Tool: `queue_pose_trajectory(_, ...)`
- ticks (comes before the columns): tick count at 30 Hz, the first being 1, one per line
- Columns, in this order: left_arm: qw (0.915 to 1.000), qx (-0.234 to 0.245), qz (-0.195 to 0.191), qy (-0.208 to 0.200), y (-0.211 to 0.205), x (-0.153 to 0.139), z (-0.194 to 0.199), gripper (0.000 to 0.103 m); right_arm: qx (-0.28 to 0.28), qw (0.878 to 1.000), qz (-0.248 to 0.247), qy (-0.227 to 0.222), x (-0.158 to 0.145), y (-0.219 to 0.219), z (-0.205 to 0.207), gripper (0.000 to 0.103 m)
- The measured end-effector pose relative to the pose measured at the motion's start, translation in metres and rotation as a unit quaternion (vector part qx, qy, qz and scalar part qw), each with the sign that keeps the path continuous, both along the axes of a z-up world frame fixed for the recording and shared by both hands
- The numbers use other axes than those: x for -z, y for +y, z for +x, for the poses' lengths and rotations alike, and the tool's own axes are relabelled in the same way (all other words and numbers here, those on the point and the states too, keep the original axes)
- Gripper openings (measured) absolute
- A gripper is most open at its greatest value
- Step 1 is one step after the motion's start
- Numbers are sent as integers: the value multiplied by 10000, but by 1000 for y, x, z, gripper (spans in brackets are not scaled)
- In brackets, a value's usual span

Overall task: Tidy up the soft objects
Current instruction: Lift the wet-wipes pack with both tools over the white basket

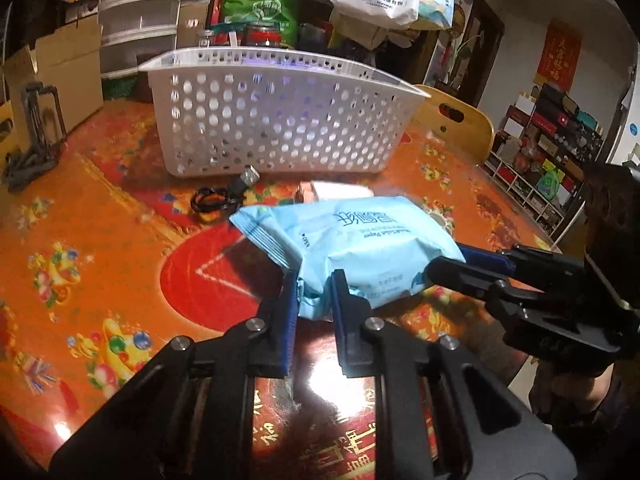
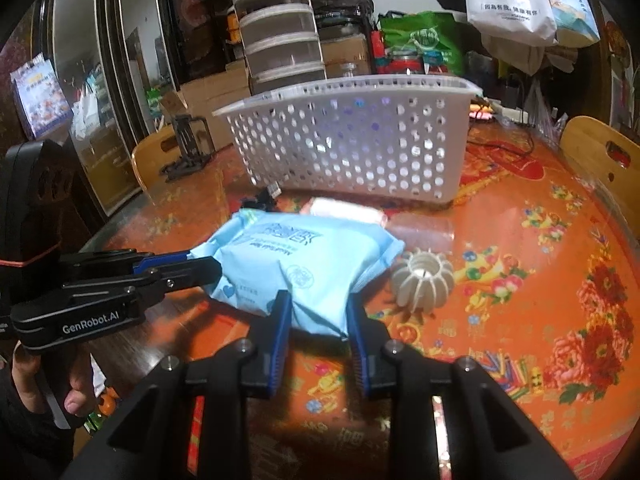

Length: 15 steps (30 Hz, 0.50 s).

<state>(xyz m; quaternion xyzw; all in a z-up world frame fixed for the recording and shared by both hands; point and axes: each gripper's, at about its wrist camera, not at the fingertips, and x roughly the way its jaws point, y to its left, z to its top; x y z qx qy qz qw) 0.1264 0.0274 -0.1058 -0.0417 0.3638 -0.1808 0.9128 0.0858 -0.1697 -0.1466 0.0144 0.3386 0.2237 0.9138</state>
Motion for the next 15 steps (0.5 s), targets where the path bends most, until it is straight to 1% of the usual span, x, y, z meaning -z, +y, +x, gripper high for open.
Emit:
queue_pose_trajectory(5,9998,-22,-12,-172,2,-20,-3,14,1,9997,36,-228,-18,0,-4,25)
queue_pose_trajectory(15,9983,-117,45,-568,5,-69,-10,14,-60,9977,-46,-674,-63,6,-5,25)
